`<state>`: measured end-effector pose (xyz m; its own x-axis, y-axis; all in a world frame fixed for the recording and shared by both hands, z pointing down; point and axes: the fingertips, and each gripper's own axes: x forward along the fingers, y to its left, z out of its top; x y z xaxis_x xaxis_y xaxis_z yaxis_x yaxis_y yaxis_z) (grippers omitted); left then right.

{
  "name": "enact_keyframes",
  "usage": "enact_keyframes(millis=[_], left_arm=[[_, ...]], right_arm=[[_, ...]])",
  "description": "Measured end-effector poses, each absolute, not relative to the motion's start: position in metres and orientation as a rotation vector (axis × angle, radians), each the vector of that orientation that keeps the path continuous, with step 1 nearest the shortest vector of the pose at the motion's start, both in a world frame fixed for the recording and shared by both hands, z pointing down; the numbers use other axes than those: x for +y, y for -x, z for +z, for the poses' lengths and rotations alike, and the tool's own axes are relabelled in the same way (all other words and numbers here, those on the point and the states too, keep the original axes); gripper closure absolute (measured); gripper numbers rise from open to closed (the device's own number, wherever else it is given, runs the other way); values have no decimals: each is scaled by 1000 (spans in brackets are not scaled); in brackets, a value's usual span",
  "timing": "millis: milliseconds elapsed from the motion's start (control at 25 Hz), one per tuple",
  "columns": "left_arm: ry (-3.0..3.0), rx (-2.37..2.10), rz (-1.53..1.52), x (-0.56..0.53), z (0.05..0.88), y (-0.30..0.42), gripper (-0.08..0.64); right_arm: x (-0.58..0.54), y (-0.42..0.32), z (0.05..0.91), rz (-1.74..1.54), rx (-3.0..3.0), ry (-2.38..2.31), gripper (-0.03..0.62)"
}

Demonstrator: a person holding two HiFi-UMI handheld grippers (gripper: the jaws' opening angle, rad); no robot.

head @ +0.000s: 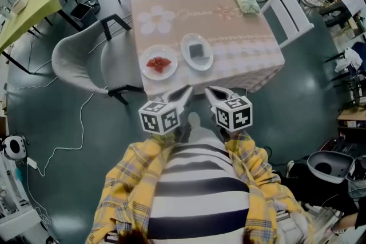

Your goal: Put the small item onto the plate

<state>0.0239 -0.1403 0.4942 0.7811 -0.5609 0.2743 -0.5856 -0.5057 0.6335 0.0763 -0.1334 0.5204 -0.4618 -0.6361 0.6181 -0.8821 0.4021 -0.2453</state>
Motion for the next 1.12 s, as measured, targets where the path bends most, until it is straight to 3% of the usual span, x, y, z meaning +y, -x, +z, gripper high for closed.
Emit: enact_keyframes(millis=[1120], left_arm=[[-2240, -828, 57, -123, 494, -29, 523]], right_arm=[[-118, -79, 517, 765, -2242, -1329, 594]])
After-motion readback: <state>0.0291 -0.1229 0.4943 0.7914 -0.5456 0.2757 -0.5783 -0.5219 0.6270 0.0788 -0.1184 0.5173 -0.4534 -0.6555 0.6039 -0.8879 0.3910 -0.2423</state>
